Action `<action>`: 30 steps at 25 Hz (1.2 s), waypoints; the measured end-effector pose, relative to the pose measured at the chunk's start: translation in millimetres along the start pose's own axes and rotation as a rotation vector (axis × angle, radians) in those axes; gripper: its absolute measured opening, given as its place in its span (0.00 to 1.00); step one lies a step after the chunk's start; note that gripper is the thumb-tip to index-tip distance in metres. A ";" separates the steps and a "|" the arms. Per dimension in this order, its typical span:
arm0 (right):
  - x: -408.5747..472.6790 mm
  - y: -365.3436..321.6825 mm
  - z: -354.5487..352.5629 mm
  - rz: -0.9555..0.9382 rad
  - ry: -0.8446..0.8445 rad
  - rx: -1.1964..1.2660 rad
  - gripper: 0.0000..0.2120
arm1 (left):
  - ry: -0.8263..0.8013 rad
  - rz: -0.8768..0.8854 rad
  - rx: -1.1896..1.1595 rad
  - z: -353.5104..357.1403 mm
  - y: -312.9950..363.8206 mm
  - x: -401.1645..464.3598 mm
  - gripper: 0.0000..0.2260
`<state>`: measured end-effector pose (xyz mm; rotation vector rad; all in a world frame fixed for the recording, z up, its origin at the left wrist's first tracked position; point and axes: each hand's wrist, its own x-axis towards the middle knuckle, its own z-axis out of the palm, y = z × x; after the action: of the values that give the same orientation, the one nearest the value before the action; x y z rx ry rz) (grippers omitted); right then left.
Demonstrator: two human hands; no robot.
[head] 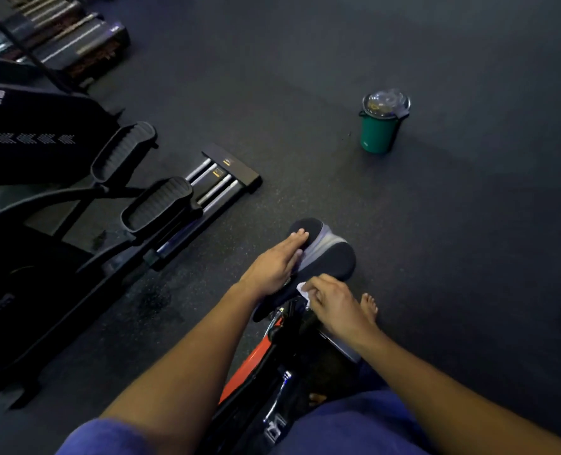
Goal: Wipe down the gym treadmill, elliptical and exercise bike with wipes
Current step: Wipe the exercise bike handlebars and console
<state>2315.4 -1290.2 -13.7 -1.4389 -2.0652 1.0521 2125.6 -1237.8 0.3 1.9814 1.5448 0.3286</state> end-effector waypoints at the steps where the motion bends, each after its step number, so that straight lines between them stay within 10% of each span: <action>1: 2.5 -2.8 -7.4 0.041 0.012 0.088 0.07 | 0.058 -0.029 -0.031 -1.0 -1.5 -13.5 0.21; 11: -21.8 -65.0 -18.7 0.504 -0.203 0.795 0.14 | 0.520 -0.454 -0.263 23.5 -14.3 -227.0 0.21; 30: -86.9 -169.0 69.5 0.285 -0.904 0.678 0.09 | 0.870 -0.926 -0.169 42.5 93.5 -405.1 0.24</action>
<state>2197.4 -1425.0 80.2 -0.9732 -1.6527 2.5645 2104.0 -1645.8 88.2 0.7991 2.6368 0.9335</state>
